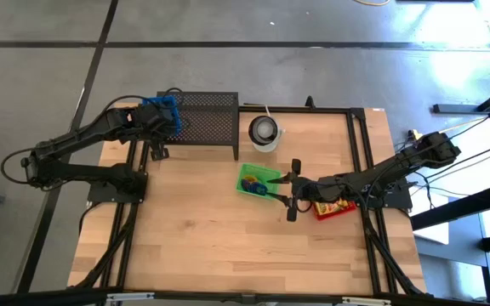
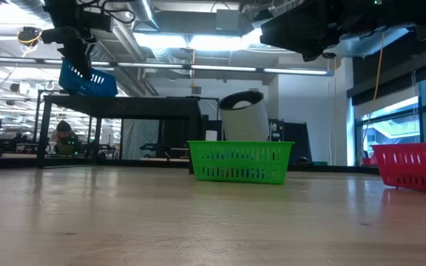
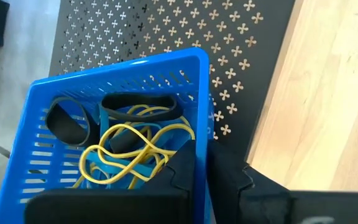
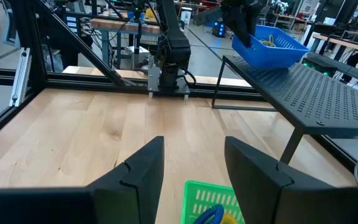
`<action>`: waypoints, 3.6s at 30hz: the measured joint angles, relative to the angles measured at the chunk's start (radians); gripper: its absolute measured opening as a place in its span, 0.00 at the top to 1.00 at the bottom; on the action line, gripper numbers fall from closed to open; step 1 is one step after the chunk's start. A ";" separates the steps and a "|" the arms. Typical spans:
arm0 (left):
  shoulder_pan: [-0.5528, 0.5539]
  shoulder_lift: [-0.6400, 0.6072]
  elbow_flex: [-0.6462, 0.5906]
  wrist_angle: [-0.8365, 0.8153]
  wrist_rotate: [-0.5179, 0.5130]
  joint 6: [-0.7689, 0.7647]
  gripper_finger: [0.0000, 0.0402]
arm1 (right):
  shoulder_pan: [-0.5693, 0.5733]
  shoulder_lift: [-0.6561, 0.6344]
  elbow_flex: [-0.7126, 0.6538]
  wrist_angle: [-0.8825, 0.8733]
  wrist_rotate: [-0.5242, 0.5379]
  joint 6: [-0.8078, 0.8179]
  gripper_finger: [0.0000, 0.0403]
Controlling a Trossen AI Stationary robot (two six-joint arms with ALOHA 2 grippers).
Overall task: Pick & Place Office Desk Supplies
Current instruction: Put the blue bin on the shelf, then put the green bin on the shelf
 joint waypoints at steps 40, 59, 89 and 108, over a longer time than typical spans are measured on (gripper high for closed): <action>-0.002 -0.002 0.000 0.000 -0.033 -0.244 0.74 | 0.000 0.000 0.000 -0.002 0.000 0.000 0.58; -0.002 -0.003 0.110 0.003 -0.041 -0.308 0.59 | 0.000 0.000 0.000 -0.002 -0.001 0.000 0.58; -0.622 0.493 0.161 0.518 0.229 -0.224 0.58 | 0.001 -0.035 0.000 0.009 -0.003 0.096 0.58; -0.665 0.888 0.161 0.770 -0.037 -0.064 0.68 | 0.002 -0.048 0.000 -0.026 -0.003 0.072 0.58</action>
